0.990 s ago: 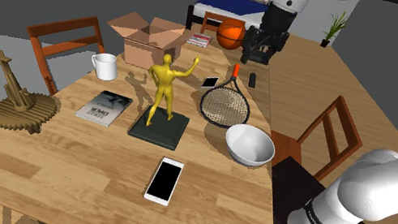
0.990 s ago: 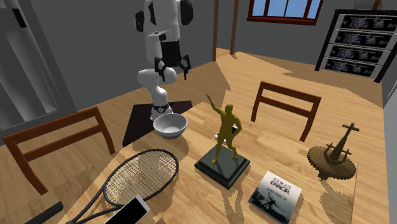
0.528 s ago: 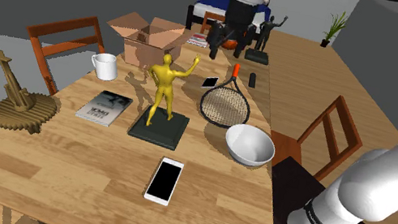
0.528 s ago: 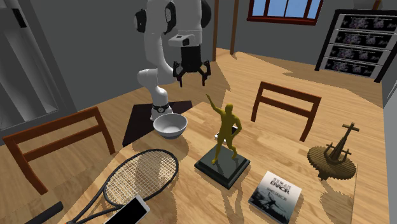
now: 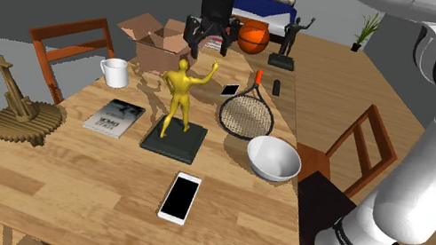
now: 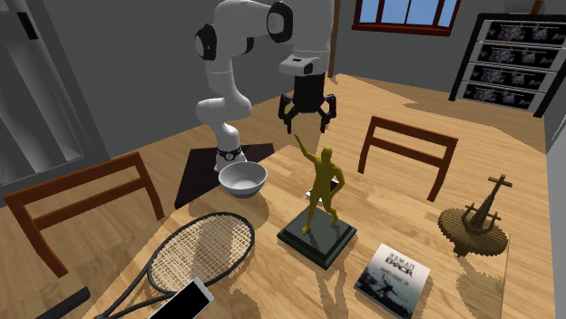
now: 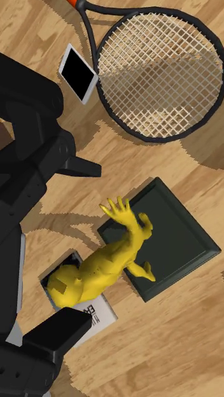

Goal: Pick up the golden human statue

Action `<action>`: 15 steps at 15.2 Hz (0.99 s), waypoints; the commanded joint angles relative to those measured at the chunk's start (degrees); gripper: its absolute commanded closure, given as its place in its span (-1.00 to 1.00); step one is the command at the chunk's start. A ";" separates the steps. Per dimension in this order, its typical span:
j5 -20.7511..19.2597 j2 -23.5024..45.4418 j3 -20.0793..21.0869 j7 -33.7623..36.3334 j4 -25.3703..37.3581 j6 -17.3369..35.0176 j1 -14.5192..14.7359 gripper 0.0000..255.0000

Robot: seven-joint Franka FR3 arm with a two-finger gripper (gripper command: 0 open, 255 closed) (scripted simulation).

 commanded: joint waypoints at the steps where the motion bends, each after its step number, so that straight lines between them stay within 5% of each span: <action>1: -2.90 6.80 0.88 2.12 8.30 -2.94 2.11 -1.00; 4: -7.29 17.78 1.16 4.25 23.43 -9.05 6.88 -1.00; 14: -6.08 14.81 0.99 4.51 12.91 -1.42 5.23 -1.00; 15: -6.04 14.68 1.00 4.53 12.67 -1.30 5.19 1.00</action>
